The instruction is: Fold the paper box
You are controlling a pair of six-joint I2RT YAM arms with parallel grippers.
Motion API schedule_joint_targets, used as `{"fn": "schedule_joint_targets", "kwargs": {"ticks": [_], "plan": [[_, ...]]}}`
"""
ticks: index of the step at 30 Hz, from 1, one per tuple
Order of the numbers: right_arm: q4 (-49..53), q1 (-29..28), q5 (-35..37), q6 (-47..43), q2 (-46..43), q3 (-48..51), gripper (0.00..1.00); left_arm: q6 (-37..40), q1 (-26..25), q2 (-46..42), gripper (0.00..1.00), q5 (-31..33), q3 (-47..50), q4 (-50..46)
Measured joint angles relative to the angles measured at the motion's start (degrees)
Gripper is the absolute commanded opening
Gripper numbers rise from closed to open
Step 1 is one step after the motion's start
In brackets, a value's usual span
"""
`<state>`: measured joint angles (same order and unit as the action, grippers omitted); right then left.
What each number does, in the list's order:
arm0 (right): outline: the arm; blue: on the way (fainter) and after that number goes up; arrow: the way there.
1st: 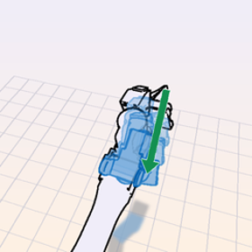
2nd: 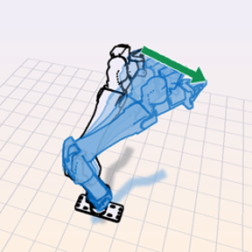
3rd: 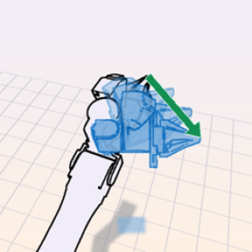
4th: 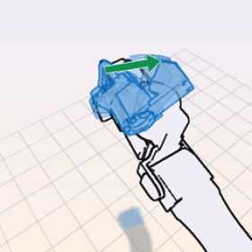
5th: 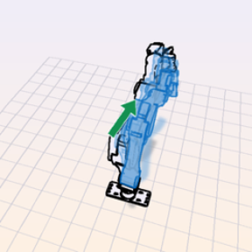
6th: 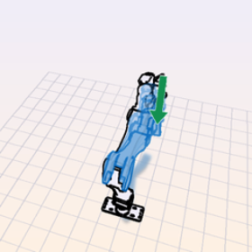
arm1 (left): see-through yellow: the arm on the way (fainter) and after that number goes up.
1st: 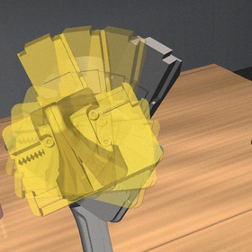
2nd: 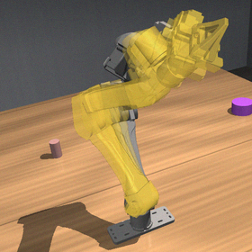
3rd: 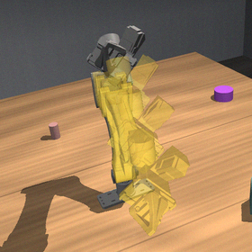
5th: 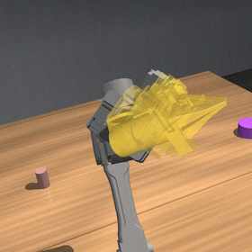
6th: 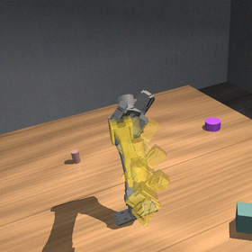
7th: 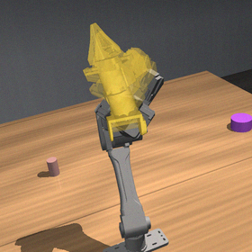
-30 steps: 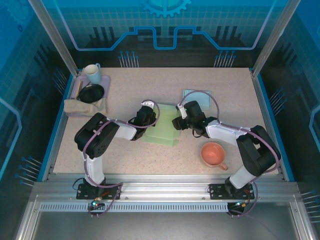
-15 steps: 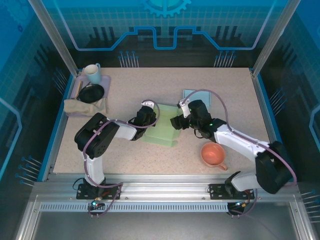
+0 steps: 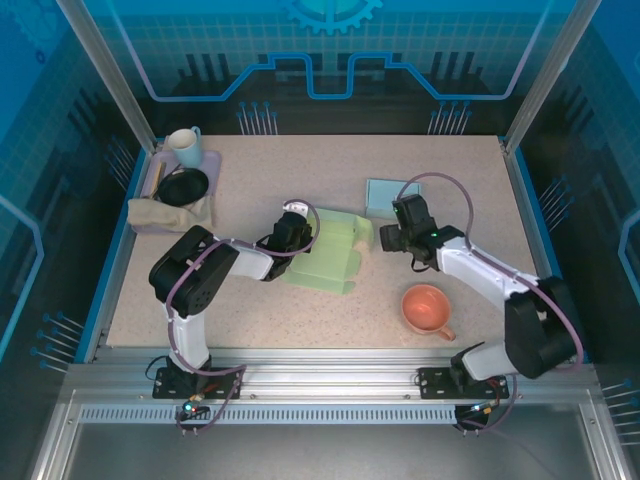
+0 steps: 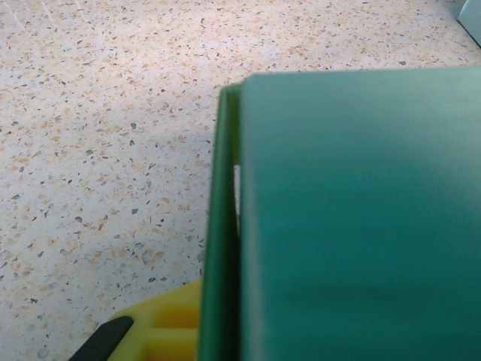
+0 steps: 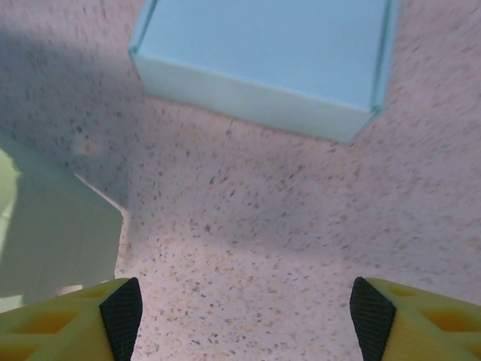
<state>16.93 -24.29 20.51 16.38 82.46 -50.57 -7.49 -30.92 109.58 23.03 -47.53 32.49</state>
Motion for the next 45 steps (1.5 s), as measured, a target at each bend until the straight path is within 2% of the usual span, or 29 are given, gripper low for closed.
{"fn": "schedule_joint_targets", "kwargs": {"ticks": [9, 45], "plan": [[-2.16, -0.68, -4.76, -0.09, 5.81, -1.44, 0.75, 0.0, 0.0, 0.0, 0.15, 0.0, 0.0, 0.0], [-6.1, -7.15, -15.21, -7.93, 10.99, -5.07, 0.72, 0.15, 0.0, 0.0, 0.15, -0.02, 0.0, -0.02]]}}
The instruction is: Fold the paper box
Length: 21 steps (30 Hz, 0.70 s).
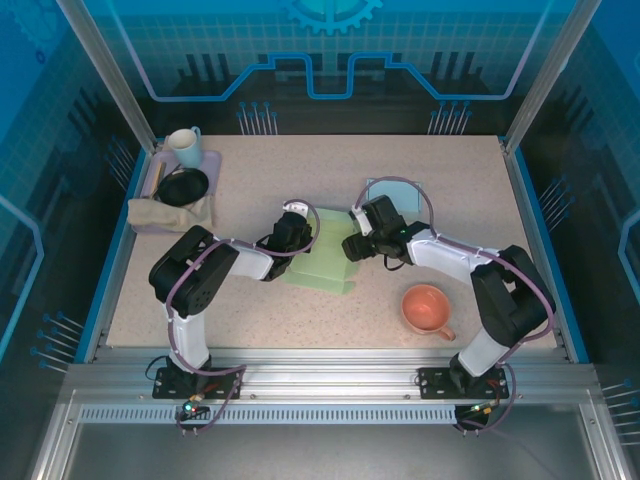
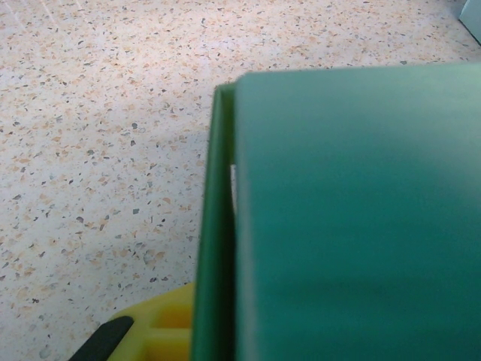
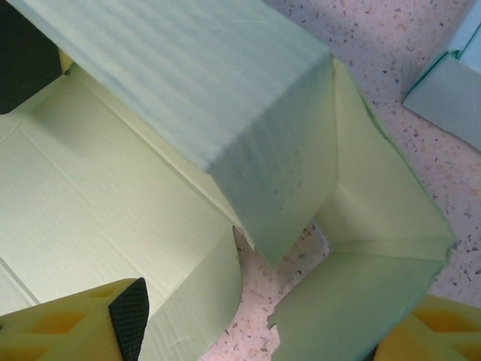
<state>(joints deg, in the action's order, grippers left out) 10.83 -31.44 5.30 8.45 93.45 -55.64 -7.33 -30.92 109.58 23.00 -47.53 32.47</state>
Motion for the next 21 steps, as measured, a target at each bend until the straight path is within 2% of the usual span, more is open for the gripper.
{"fn": "schedule_joint_targets", "kwargs": {"ticks": [5, 9, 14, 18, 21], "plan": [[0.07, -0.85, 0.22, -0.17, -0.98, 0.17, 0.74, 0.0, 0.02, 0.0, 0.15, 0.0, 0.0, 0.0], [0.76, -2.58, 1.55, -0.07, -6.64, 1.2, 0.74, -0.02, 0.0, 0.0, 0.15, 0.0, 0.0, 0.0], [3.74, -3.02, 11.04, 1.88, -12.11, 1.27, 0.75, 0.0, 0.0, 0.0, 0.15, 0.0, 0.0, 0.0], [6.91, -1.55, 18.32, 4.5, -11.47, 1.33, 0.75, 0.0, 0.0, 0.0, 0.15, 0.0, 0.0, 0.0], [7.63, 0.42, 20.06, 5.86, -9.92, 1.38, 0.75, 0.0, 0.0, 0.0, 0.15, 0.0, 0.0, 0.0]]}}
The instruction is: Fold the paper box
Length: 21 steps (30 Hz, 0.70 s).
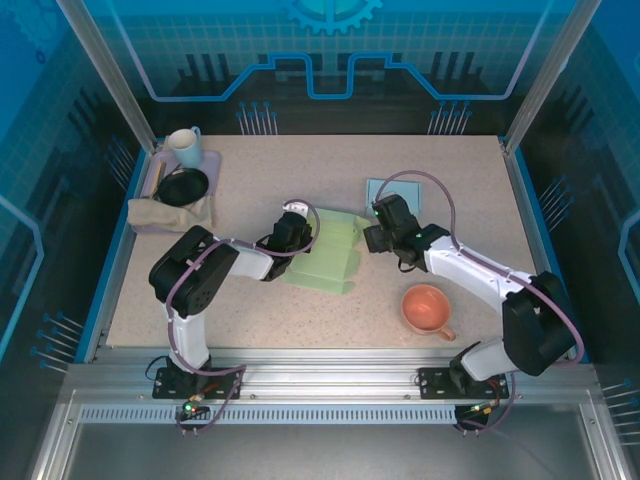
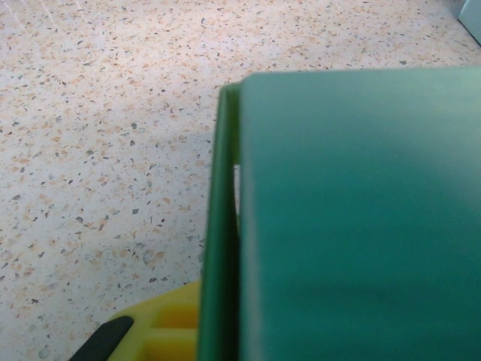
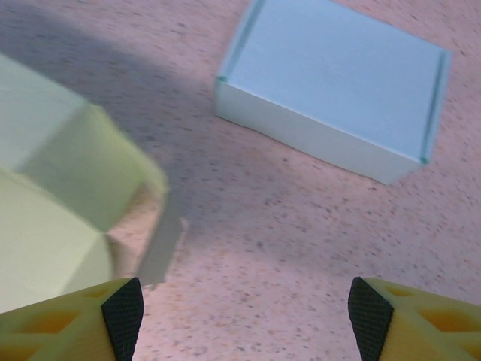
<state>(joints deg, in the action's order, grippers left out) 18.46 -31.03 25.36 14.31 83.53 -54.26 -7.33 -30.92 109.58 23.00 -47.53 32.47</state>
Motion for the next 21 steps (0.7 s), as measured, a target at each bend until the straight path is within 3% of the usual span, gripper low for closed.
{"fn": "schedule_joint_targets", "kwargs": {"ticks": [5, 21], "plan": [[-0.28, 1.09, -0.61, 0.72, 3.5, 0.07, 0.75, 0.0, 0.0, 0.0, 0.15, -0.17, 0.0, 0.0], [-7.52, 1.46, -11.98, -0.61, 5.62, 1.05, 0.74, 0.0, 0.02, 0.0, 0.15, -0.2, 0.0, 0.0]]}}
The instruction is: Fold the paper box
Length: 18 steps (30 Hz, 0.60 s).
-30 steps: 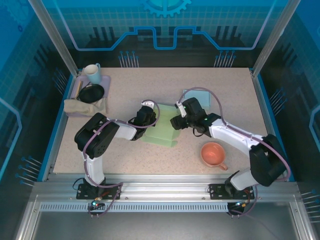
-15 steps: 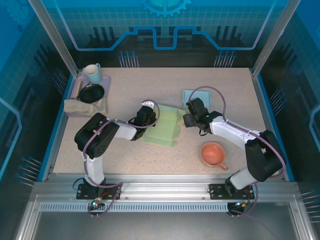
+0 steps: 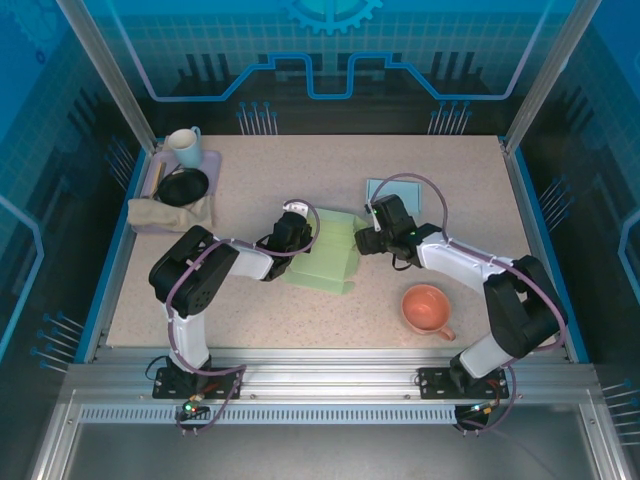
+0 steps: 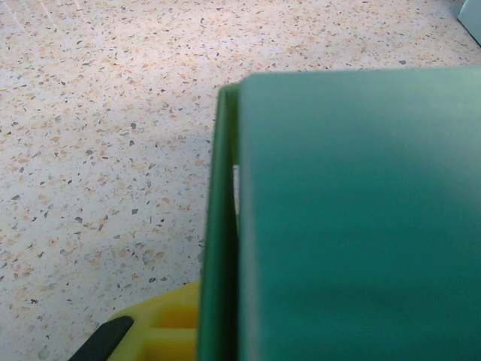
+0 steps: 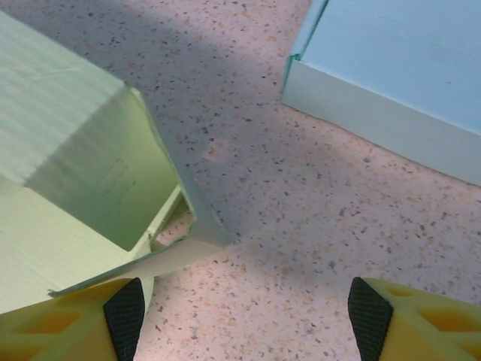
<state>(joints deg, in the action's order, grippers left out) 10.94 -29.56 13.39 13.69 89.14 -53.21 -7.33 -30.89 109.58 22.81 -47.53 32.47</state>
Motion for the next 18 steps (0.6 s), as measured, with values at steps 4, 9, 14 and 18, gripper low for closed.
{"fn": "schedule_joint_targets", "kwargs": {"ticks": [4, 9, 14, 18], "plan": [[-1.68, 0.0, -1.51, -0.26, 1.11, 0.0, 0.74, 0.0, 0.0, 0.0, 0.15, 0.0, 0.0, 0.0], [-3.61, 0.0, -2.62, -1.09, 3.32, 0.0, 0.69, 0.0, 0.0, 0.0, 0.15, -0.02, 0.0, 0.02], [-6.12, 0.0, -4.11, -2.36, 4.0, 0.55, 0.58, 0.0, 0.0, 0.0, 0.15, -0.04, 0.0, 0.02], [-8.33, 0.0, -5.95, -3.45, 4.07, 1.16, 0.52, 0.0, 0.0, 0.0, 0.15, -0.04, 0.0, 0.02]]}}
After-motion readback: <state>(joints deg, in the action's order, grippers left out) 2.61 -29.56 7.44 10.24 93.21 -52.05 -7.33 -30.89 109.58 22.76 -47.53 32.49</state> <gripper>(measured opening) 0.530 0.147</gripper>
